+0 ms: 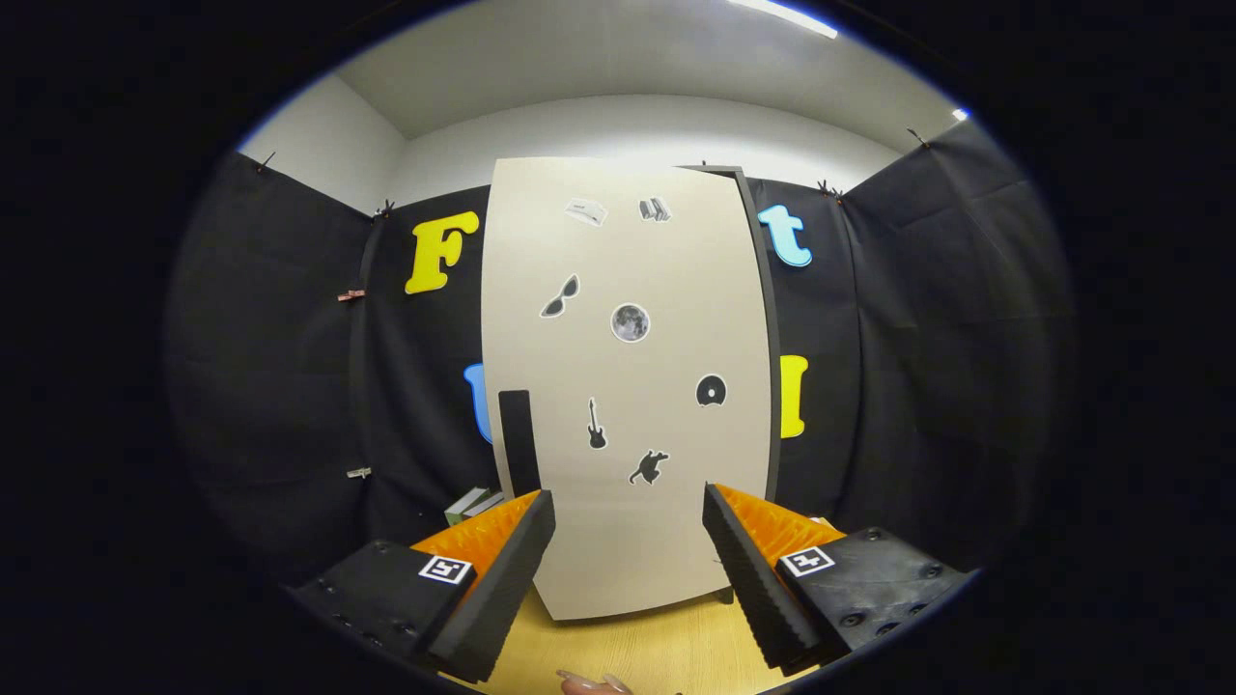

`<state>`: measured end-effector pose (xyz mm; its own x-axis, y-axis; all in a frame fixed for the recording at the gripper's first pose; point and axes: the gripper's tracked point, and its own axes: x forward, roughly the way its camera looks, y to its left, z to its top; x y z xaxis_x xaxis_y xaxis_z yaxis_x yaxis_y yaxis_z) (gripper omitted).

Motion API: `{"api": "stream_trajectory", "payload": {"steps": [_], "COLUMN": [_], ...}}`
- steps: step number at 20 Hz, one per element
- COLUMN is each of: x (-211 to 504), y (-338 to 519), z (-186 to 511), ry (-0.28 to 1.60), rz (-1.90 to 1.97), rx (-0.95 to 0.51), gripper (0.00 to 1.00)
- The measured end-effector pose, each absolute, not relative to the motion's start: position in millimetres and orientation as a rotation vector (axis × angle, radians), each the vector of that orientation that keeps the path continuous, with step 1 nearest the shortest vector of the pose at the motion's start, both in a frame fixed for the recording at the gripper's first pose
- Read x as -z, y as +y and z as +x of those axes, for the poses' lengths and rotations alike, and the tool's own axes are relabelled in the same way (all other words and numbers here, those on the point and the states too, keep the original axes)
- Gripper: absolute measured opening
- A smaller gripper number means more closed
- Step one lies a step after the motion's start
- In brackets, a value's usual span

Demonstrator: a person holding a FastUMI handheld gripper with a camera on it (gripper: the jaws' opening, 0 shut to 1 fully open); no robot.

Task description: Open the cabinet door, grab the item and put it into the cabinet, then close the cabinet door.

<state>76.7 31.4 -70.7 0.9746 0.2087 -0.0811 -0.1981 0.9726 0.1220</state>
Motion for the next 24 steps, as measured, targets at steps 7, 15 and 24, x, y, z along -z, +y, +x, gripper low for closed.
{"api": "stream_trajectory", "payload": {"steps": [7, 15, 24], "x": [70.2, 68.1, 66.1], "y": [31.9, 36.6, 44.4], "z": [75.3, 71.9, 67.1], "ry": [0.091, 0.082, 0.070], "rz": [0.106, 0.086, 0.070], "rx": [-0.199, -0.194, -0.196], "gripper": [0.99, 0.99, 0.99]}}
